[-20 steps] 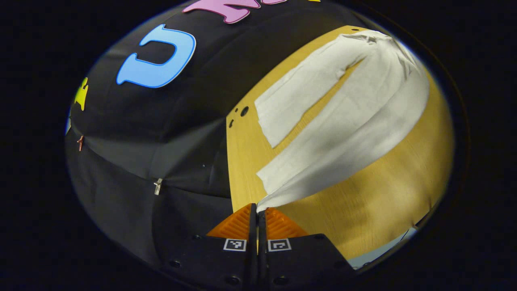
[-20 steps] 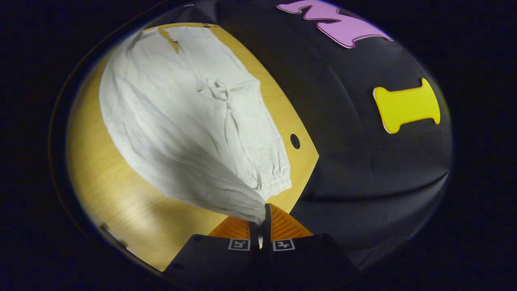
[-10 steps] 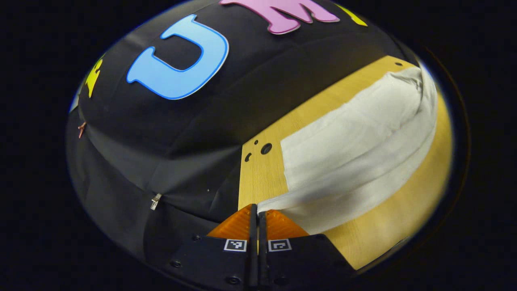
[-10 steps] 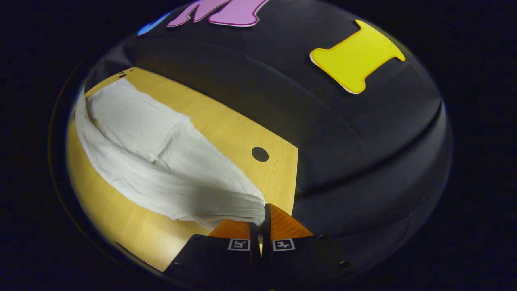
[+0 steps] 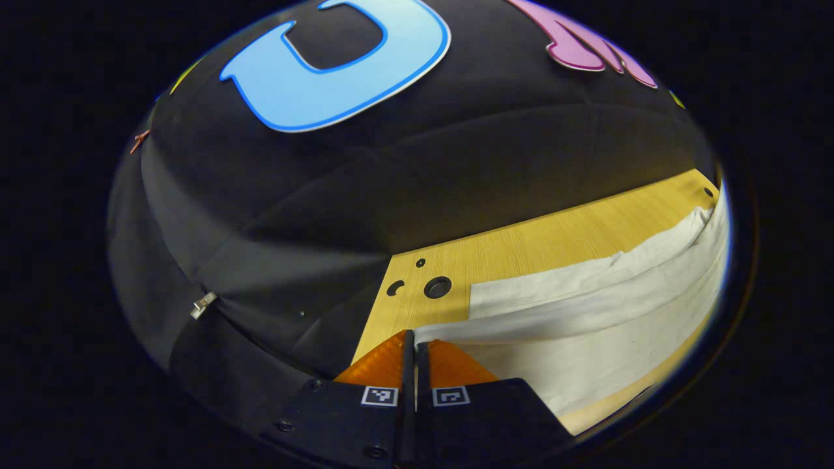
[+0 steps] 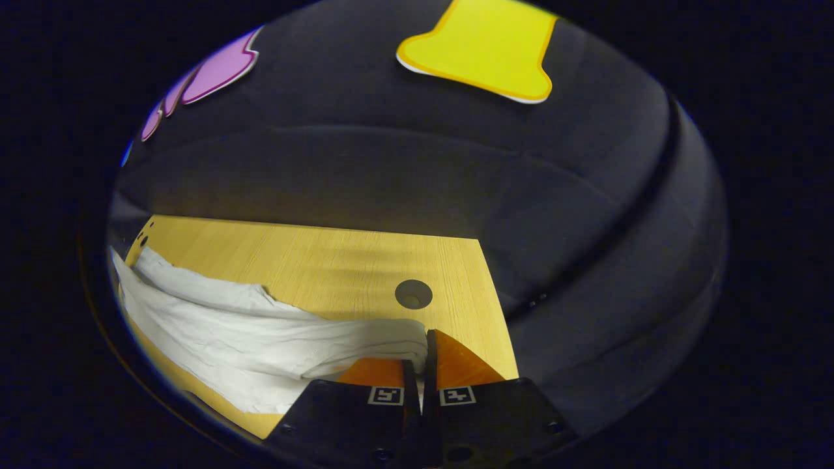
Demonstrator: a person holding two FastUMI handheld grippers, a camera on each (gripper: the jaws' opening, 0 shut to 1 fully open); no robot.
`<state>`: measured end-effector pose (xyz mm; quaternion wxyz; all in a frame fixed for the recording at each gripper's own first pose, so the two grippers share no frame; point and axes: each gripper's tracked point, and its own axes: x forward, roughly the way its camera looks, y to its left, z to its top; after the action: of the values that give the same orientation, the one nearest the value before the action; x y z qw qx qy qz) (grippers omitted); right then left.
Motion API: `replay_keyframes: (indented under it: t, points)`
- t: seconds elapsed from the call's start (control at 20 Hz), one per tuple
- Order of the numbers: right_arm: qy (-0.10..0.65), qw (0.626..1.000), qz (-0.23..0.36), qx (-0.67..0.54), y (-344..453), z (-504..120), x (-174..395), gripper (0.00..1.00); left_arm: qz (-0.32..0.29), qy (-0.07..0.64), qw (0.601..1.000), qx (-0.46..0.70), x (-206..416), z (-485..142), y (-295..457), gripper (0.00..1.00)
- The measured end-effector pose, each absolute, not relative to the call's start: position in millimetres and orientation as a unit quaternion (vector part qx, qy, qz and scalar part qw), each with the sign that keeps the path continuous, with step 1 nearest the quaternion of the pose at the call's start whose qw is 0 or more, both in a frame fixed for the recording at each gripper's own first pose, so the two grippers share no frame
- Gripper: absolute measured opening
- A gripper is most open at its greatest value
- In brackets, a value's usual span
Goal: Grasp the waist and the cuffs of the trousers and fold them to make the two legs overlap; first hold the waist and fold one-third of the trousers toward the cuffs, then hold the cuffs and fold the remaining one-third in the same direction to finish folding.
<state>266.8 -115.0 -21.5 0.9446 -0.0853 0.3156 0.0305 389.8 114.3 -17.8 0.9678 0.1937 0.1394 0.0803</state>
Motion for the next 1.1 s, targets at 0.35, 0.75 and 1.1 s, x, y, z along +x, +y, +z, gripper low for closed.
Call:
replay_keyframes:
  t: [0.35, 0.75, 1.1]
  points:
    - [0.377, 0.926, -0.002, -0.021, -117.6, -48.6, 259.6, 0.35, 0.081, 0.159, 0.98, 0.092, 411.8, -65.7, 83.0, 0.05]
    - [0.337, 0.932, -0.056, 0.124, -130.0, -30.2, 234.0, 0.99, 0.039, 0.111, 0.993, -0.025, 371.3, -36.2, 45.2, 0.98]
    - [0.336, 0.922, -0.114, 0.155, -154.4, -58.5, 216.2, 0.99, 0.076, 0.091, 0.991, -0.062, 308.2, -22.2, 55.9, 0.96]
